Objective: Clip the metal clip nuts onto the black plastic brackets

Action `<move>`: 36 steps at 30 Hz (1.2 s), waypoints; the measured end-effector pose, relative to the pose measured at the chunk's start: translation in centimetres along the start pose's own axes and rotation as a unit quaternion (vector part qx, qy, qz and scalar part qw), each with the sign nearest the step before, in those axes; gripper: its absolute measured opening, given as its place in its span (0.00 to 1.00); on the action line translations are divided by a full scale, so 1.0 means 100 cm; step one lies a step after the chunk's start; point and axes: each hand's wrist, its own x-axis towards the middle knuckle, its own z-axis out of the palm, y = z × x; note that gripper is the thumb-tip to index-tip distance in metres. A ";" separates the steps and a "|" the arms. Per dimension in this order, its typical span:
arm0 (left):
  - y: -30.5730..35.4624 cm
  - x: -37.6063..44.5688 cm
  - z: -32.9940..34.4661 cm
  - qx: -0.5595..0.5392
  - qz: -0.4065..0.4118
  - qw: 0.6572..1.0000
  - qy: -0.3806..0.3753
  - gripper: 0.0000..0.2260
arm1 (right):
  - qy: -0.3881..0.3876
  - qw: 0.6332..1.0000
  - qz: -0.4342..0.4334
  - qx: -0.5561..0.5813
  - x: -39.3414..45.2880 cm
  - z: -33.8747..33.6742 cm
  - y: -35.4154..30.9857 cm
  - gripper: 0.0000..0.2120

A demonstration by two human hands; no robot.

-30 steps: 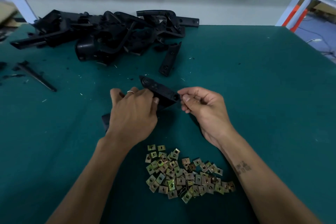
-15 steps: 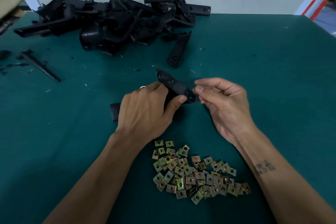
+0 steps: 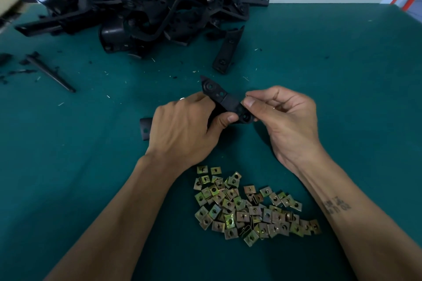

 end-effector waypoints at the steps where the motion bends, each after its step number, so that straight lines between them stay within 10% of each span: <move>1: 0.000 0.001 0.000 0.000 0.000 1.000 -0.004 0.29 | 0.002 1.000 0.005 0.006 0.000 0.000 -0.001 0.05; 27: -0.003 0.003 0.003 -0.009 -0.005 1.000 -0.004 0.28 | -0.124 0.988 0.093 0.029 -0.009 -0.008 -0.020 0.20; 32: -0.006 0.001 0.003 -0.020 -0.056 0.997 0.044 0.24 | -0.013 0.996 0.061 -0.056 -0.021 -0.020 -0.015 0.07; 36: -0.006 0.002 0.003 -0.014 -0.067 0.997 0.047 0.24 | -0.224 0.938 -0.019 -0.264 -0.045 -0.035 -0.018 0.03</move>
